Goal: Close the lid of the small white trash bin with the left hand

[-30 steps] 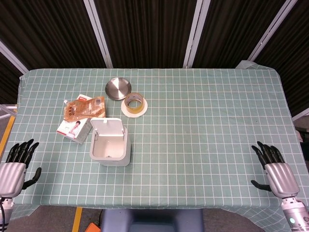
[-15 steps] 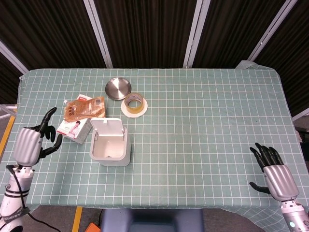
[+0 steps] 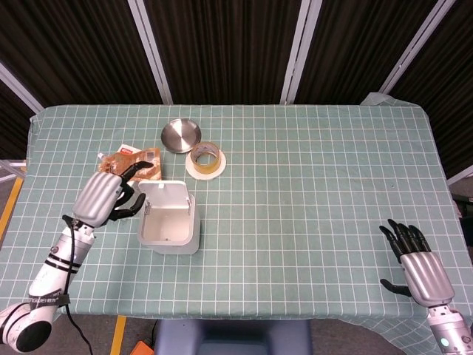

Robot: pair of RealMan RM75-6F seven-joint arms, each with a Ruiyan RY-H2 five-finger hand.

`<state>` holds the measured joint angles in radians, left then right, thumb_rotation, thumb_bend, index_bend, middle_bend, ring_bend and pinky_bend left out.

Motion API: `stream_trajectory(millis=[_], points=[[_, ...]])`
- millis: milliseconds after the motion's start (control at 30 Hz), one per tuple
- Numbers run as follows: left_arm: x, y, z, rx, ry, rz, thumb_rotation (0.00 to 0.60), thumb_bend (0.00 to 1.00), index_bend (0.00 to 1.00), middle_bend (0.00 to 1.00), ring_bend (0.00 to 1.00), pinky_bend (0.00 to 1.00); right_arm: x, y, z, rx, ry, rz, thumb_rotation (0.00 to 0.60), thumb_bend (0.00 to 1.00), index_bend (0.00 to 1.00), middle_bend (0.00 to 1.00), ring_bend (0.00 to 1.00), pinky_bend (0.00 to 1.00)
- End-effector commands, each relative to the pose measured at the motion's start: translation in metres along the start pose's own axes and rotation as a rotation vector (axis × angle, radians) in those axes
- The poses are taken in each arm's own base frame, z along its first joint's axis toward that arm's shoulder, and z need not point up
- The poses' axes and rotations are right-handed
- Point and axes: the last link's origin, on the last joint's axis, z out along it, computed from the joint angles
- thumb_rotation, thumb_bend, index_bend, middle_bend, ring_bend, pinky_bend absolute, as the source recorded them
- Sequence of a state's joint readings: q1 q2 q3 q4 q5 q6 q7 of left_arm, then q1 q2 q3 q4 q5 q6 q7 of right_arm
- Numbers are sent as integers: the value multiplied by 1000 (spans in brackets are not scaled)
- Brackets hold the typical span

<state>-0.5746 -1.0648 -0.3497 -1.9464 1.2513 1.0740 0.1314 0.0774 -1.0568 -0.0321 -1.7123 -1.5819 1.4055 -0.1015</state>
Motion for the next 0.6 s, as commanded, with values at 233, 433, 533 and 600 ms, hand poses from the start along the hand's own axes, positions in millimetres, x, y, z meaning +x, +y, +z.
stream_trajectory(millis=[233, 433, 533, 600], points=[[-17, 18, 20, 8, -149, 70, 600, 471, 196, 1000, 1000, 1000, 2, 2, -1, 11, -43, 23, 600, 122, 0, 0, 0, 0], [-20, 14, 24, 52, -185, 68, 600, 471, 194, 1000, 1000, 1000, 3, 5, -2, 3, -60, 25, 600, 123, 0, 0, 0, 0], [-20, 11, 24, 60, -211, 62, 600, 471, 202, 1000, 1000, 1000, 5, 5, -2, 2, -58, 27, 600, 122, 0, 0, 0, 0], [-18, 10, 22, 60, -229, 63, 600, 469, 213, 1000, 1000, 1000, 5, 5, -3, 3, -57, 27, 600, 123, 0, 0, 0, 0]])
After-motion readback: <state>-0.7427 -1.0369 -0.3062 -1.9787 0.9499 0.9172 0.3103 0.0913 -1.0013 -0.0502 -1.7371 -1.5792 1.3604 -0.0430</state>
